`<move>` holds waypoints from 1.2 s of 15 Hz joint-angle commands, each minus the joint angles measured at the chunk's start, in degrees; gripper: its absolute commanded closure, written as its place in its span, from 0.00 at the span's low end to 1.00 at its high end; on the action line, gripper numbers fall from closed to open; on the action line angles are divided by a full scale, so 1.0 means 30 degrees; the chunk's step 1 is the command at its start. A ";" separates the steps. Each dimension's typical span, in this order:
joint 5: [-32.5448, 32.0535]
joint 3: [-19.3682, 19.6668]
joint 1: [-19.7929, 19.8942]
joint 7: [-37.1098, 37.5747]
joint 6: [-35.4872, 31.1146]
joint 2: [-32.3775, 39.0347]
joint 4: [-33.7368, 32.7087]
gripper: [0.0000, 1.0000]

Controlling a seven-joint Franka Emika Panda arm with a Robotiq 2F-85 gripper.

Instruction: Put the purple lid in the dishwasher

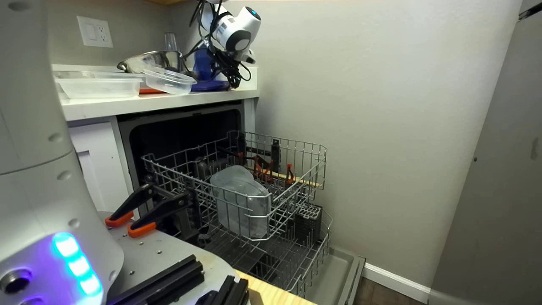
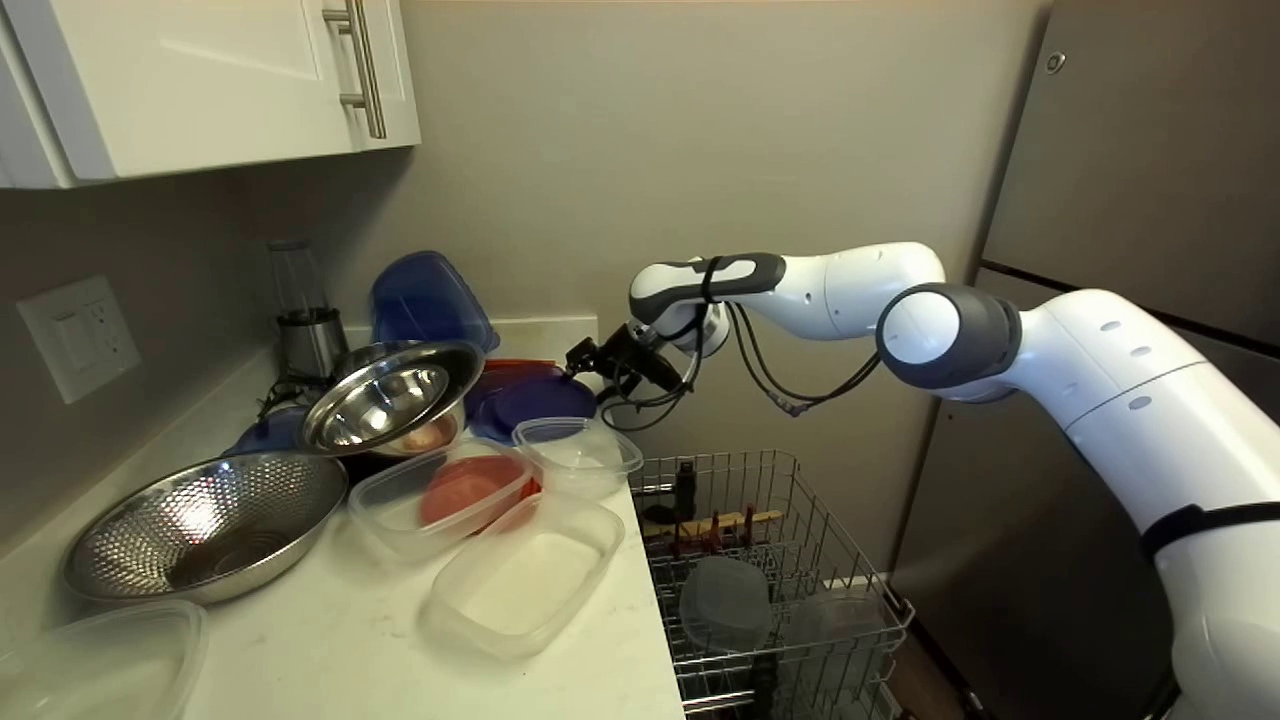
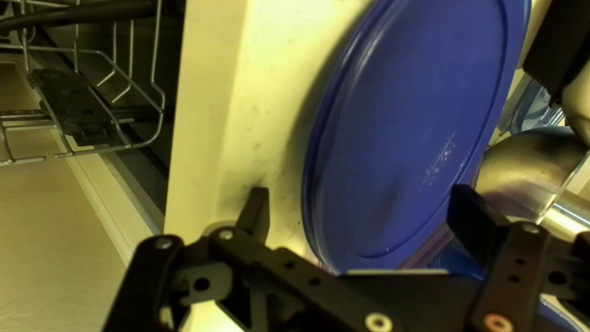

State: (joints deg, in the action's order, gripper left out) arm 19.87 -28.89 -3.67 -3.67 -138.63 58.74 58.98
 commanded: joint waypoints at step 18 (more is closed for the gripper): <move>0.0123 -0.1874 0.0335 0.0338 0.2136 0.1595 -0.2484 0.00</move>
State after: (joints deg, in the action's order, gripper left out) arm 19.88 -34.22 -3.04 -3.63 -134.31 63.87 52.04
